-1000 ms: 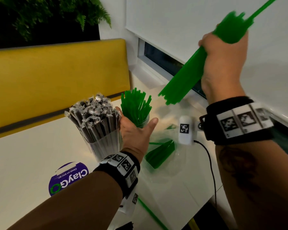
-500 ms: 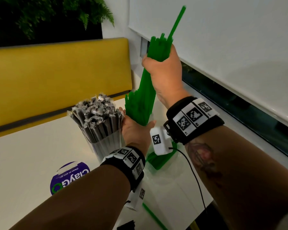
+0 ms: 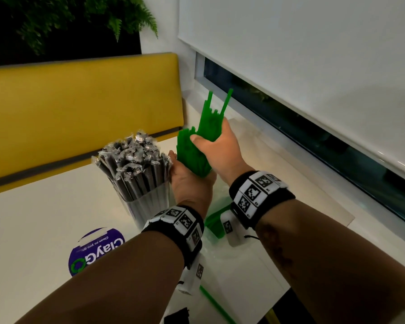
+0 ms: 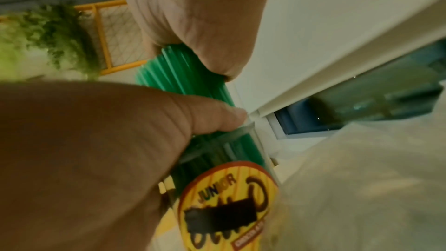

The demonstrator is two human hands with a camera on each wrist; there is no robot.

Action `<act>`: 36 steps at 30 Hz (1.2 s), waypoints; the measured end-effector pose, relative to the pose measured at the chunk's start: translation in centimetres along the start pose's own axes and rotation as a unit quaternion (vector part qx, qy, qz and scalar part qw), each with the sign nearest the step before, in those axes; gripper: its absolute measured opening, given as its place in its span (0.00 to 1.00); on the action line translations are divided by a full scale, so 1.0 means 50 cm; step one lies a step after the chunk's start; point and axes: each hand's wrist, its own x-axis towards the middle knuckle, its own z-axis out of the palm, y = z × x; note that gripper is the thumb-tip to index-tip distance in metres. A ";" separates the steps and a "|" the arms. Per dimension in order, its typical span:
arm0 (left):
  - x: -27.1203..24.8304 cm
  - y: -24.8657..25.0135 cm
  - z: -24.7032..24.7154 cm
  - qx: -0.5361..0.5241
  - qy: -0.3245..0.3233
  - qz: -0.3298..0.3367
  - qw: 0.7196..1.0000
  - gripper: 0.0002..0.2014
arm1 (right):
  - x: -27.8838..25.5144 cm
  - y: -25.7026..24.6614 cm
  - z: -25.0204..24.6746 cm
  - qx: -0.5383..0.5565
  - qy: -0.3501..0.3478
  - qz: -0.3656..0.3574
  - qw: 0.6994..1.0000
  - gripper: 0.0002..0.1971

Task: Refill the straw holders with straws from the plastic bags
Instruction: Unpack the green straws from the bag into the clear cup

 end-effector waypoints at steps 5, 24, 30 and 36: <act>-0.003 -0.008 -0.002 0.010 -0.011 -0.009 1.000 0.55 | -0.011 -0.051 -0.045 -0.073 0.024 -0.102 0.992 0.59; -0.001 0.000 -0.007 0.040 -0.037 -0.024 0.998 0.59 | 0.009 -0.009 -0.039 -0.335 -0.220 -0.111 0.909 0.32; -0.020 -0.019 -0.012 -0.029 -0.047 -0.043 0.998 0.44 | -0.050 -0.072 -0.120 -0.220 -0.010 -0.079 0.972 0.18; -0.054 -0.038 -0.034 -0.049 -0.059 -0.071 0.995 0.34 | -0.250 0.004 -0.166 -0.532 -0.359 -0.007 0.767 0.25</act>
